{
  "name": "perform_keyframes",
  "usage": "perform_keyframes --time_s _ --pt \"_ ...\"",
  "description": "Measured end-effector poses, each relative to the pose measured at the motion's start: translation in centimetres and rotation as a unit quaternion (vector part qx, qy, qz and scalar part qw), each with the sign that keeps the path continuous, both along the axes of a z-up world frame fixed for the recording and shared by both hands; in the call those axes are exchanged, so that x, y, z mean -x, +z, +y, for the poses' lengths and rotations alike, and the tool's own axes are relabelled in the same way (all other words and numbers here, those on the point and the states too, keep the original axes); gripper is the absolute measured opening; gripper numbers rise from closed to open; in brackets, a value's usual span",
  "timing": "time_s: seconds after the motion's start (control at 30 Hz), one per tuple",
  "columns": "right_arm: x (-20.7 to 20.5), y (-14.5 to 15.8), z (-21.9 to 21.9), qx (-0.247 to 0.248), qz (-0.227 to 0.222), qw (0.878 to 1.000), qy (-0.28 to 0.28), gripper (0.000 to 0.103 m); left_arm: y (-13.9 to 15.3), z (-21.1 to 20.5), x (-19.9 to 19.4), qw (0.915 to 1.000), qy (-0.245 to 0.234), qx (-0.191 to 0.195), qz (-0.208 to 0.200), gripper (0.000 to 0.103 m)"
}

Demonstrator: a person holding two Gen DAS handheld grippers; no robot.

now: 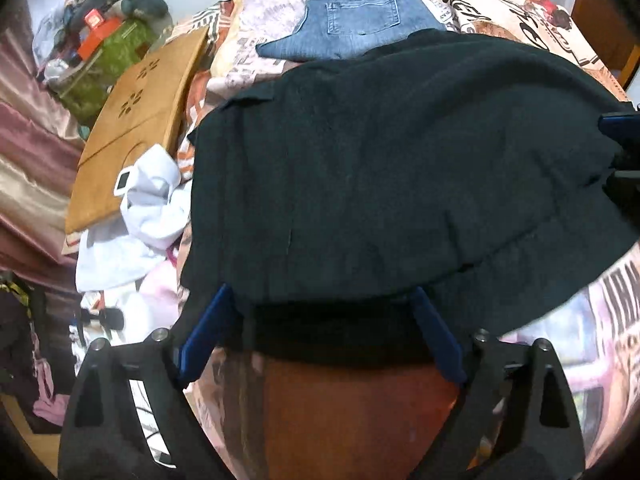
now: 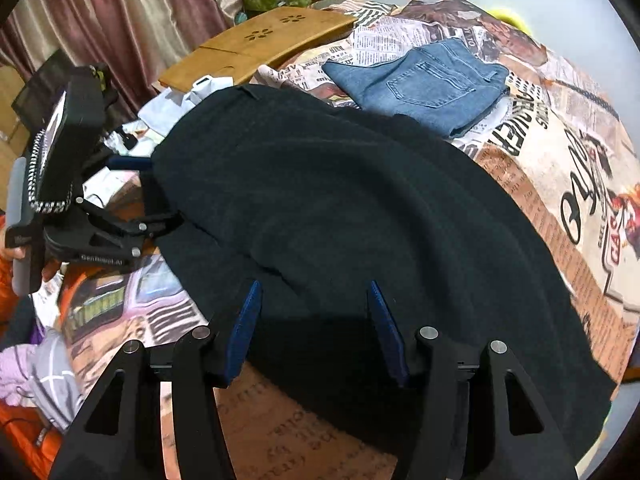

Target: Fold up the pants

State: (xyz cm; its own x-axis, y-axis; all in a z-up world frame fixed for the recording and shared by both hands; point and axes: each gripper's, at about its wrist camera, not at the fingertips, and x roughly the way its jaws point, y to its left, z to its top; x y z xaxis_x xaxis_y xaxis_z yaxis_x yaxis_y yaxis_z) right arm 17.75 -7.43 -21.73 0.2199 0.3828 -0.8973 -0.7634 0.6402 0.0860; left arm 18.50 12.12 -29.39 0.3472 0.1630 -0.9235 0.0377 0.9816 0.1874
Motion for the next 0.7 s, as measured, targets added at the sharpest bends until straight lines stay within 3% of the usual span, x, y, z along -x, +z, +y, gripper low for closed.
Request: perform_keyframes --time_s 0.13,0.17,0.2,0.27,0.3,0.4,0.47,0.7 --pt "-0.1 -0.4 1.2 0.007 -0.024 1.000 0.012 0.052 -0.1 -0.2 -1.1 0.9999 -0.005 -0.007 -0.014 0.091" --pt "-0.1 -0.4 1.4 0.006 -0.028 0.999 0.015 0.050 -0.1 -0.4 -1.2 0.9995 -0.015 -0.013 -0.025 0.086" --pt "0.1 -0.3 1.6 0.002 -0.031 0.999 0.019 0.047 0.0 -0.6 -1.2 0.9989 -0.027 -0.017 -0.034 0.075" --pt "0.2 -0.2 1.8 -0.003 -0.032 0.999 0.026 0.028 0.3 -1.1 -0.9 0.9973 -0.045 -0.026 -0.052 0.057" --pt "0.3 0.0 1.9 -0.006 -0.034 0.999 0.027 0.023 0.4 -1.2 -0.8 0.9969 -0.047 -0.028 -0.057 0.049" --pt "0.5 0.5 1.8 -0.021 -0.038 0.999 0.025 0.010 1.0 -1.4 -0.4 0.9958 -0.044 -0.033 -0.074 0.036" --pt "0.6 1.2 1.6 -0.039 -0.035 0.998 0.024 0.007 1.7 -1.1 -0.4 0.9946 -0.033 -0.044 -0.089 0.034" --pt "2.1 3.3 1.5 -0.075 -0.029 0.996 0.035 0.005 5.0 0.9 0.9 0.9917 0.004 -0.017 -0.127 0.024"
